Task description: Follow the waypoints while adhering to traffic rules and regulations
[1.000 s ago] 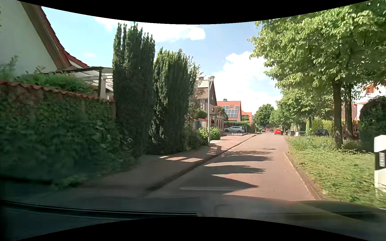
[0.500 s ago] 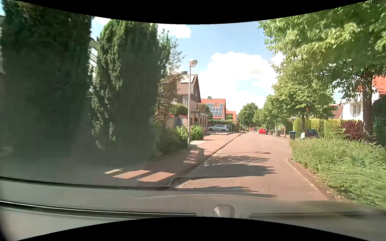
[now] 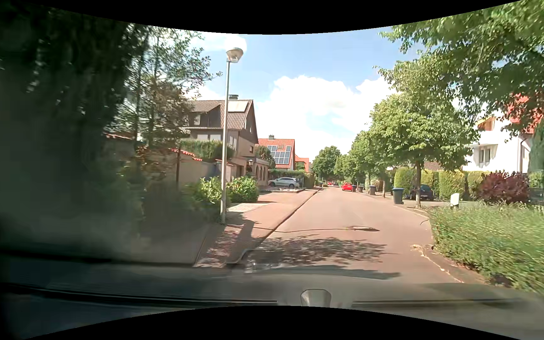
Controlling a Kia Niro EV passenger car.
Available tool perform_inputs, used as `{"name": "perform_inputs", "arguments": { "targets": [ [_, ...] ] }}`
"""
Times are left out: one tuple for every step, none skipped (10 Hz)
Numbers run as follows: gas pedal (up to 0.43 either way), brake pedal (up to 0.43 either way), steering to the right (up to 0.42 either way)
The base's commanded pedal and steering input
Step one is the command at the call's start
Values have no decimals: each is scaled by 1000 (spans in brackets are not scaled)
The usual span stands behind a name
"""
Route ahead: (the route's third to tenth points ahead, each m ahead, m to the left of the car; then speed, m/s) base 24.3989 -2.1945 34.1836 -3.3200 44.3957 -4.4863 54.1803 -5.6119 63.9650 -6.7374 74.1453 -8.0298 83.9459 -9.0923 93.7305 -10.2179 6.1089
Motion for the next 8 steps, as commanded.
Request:
{"name": "perform_inputs", "arguments": {
  "targets": [
    [138,6,104],
    [138,6,98],
    [138,6,94],
    [138,6,94],
    [138,6,94],
    [138,6,95],
    [138,6,93],
    [138,6,84]
  ]
}}
